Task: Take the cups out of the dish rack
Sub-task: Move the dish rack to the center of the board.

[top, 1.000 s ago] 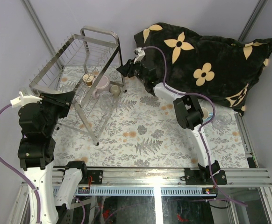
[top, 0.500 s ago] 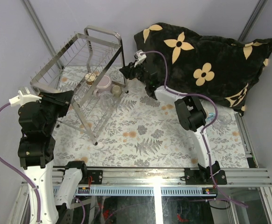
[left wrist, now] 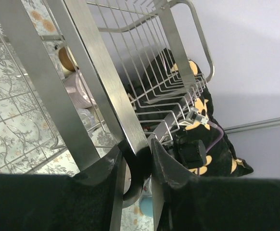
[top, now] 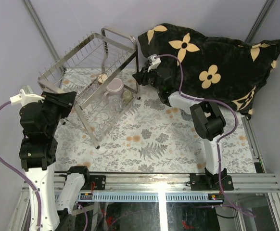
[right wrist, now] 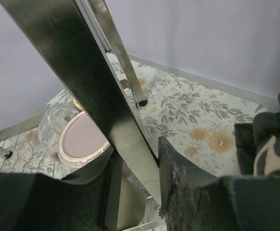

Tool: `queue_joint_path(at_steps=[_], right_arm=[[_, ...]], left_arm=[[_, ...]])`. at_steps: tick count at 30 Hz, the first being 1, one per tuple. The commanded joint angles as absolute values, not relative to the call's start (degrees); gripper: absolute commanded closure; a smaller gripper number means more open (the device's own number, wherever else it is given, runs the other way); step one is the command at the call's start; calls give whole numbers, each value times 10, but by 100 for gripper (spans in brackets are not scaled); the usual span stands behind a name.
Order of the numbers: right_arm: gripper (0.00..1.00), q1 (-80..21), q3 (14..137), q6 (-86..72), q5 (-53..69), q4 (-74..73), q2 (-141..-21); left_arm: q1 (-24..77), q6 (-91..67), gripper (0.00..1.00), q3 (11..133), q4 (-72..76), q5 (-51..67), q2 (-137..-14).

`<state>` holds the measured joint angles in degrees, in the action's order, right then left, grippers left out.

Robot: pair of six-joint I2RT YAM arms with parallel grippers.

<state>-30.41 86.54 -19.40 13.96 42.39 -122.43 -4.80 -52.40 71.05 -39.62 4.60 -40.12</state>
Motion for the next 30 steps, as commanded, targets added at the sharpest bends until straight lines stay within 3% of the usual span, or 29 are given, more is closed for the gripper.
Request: queue_joint_path(at_steps=[1, 21, 24, 30], right_arm=[[100, -292, 836, -259, 134, 429, -1132], [100, -288, 792, -281, 117, 376, -1069], [98, -288, 789, -276, 118, 366, -1070], [76, -287, 783, -268, 117, 358, -1063]], left_arm=[[-47, -464, 91, 725, -337, 4, -441], [-46, -460, 89, 736, -294, -16, -541], [-47, -466, 76, 734, -294, -15, -543], [-47, -482, 57, 705, -283, -13, -518]])
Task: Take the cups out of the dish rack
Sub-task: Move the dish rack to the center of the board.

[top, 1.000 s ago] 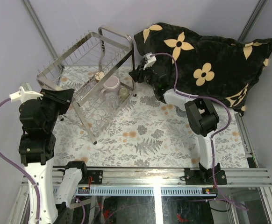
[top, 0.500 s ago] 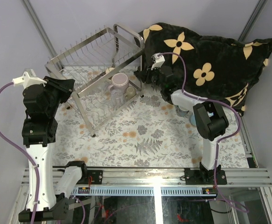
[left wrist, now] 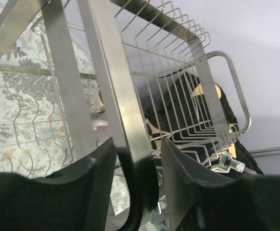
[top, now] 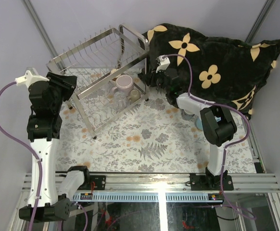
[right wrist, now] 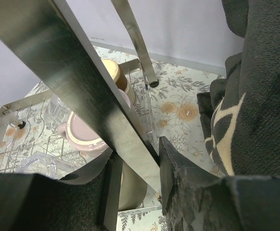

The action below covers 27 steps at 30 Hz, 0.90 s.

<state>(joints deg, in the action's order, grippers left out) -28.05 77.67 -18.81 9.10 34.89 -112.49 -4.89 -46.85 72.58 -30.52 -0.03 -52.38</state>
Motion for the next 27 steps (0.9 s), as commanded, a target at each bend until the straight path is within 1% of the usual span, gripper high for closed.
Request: queue_joint_path(at_steps=[1, 3, 4, 7, 9, 12, 13, 15, 20, 27], right_arm=[[75, -285, 783, -268, 118, 355, -1063], [69, -284, 786, -271, 120, 353, -1062], [60, -283, 787, -274, 121, 351, -1060], [46, -282, 783, -282, 120, 349, -1051], [43, -283, 778, -284, 120, 348, -1041], [38, -282, 769, -290, 120, 343, -1023], [37, -282, 766, -291, 122, 341, -1016], [36, -282, 757, -295, 124, 337, -1003], [36, -282, 718, -310, 124, 338, -958], [36, -283, 647, -329, 119, 330, -870]], left_arm=[[-47, -481, 53, 703, -283, -15, -513], [-47, -479, 47, 706, -289, -22, -506], [-47, -478, 42, 709, -295, -25, -503], [-47, -473, 39, 719, -313, -34, -490], [-46, -467, 36, 723, -324, -42, -475], [-47, -463, 26, 721, -350, -73, -449], [-45, -458, 24, 720, -357, -80, -440], [-46, -453, 23, 719, -372, -88, -424], [-46, -444, 25, 707, -406, -79, -371], [-46, -411, 26, 693, -460, 17, -319]])
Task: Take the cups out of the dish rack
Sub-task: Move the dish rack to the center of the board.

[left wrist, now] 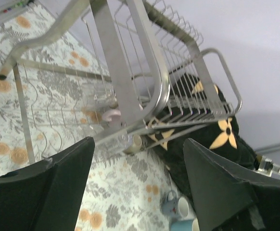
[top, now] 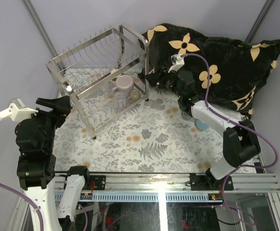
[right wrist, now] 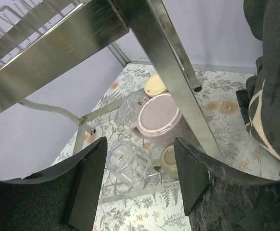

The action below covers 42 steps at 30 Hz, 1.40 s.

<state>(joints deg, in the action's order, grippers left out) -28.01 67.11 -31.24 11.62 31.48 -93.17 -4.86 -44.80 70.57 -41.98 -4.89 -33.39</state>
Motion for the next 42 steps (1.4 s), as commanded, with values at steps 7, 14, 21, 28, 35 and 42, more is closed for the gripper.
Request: queue_joint_path(at_steps=[7, 14, 21, 28, 35, 42], right_arm=[[35, -282, 584, -338, 107, 308, -781], [35, -282, 552, -339, 93, 284, -726], [35, -282, 560, -337, 97, 266, -711], [35, -282, 568, -329, 97, 248, -707], [35, -282, 563, -327, 95, 237, -707], [34, -283, 555, -319, 84, 222, -693]], left_arm=[[-51, -404, 28, 698, -479, 108, -303], [-40, -352, 26, 769, -467, 67, -359], [-37, -328, 26, 891, -442, 71, -454], [-36, -360, 26, 924, -359, 107, -534], [-11, -365, 25, 998, -306, 117, -624], [38, -335, 23, 1072, -297, 81, -726]])
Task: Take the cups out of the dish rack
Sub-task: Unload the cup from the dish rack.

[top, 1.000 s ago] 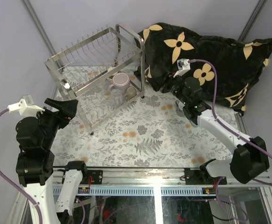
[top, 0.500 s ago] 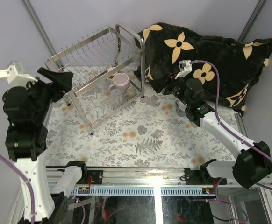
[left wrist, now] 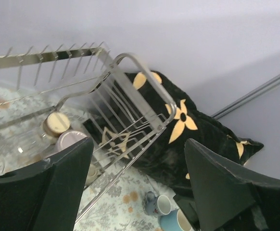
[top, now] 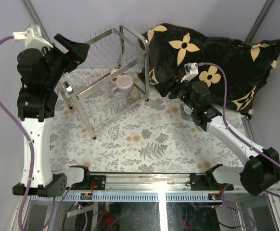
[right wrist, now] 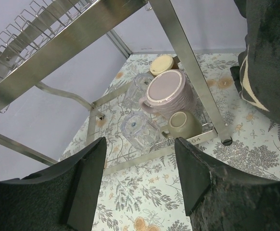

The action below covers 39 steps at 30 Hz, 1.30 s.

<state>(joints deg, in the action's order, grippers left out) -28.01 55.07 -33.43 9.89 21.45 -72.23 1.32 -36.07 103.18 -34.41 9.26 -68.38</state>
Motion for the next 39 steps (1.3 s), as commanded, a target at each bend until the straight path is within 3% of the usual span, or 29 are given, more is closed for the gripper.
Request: queue_joint_path(at_steps=[1, 9, 17, 27, 30, 31, 32, 39], right_arm=[[34, -283, 554, -316, 82, 218, -690], [33, -283, 540, -297, 48, 189, -663], [31, -282, 490, -301, 8, 169, -624], [31, -283, 435, -303, -43, 142, -565], [31, -282, 434, -305, -42, 132, -557], [31, -282, 434, -305, -42, 129, -555], [31, -283, 435, -304, -41, 126, -553], [31, -282, 432, -298, -44, 115, -544]], left_arm=[[51, -328, 23, 1080, -297, 76, -738], [253, -230, 23, 1124, -308, -86, -822], [429, -205, 23, 973, -282, -237, -787], [458, -279, 24, 714, -227, -323, -686], [458, -293, 14, 684, -226, -330, -689], [458, -296, 2, 674, -225, -337, -693], [459, -300, 0, 663, -222, -349, -697], [455, -307, 0, 599, -159, -409, -713]])
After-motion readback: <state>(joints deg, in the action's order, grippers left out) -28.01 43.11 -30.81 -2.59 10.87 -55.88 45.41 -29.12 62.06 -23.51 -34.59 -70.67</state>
